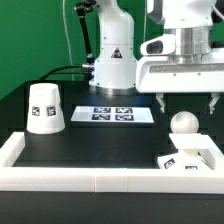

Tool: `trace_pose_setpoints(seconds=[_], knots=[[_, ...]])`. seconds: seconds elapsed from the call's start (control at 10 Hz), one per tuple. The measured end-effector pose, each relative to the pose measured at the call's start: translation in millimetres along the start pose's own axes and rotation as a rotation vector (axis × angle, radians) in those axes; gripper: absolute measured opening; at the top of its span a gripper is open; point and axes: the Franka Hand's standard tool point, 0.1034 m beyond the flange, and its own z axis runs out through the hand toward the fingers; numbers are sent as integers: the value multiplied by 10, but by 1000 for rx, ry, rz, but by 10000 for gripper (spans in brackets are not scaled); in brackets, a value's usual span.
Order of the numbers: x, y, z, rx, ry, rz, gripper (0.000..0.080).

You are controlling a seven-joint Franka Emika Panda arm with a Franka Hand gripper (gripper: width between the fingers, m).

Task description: Assemble lamp

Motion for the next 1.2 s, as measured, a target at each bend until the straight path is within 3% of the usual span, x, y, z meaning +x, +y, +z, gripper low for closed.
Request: trace_pose_setpoints(seconds=[0.4,0.6,0.8,1.2], knots=[[-3,18,-4,-16,-59,-26,699],[20,13,1,-34,-158,-96,699],[-119,57,69,-67,-304,-106,699],[-164,52,103,-117,-572,-108,699]])
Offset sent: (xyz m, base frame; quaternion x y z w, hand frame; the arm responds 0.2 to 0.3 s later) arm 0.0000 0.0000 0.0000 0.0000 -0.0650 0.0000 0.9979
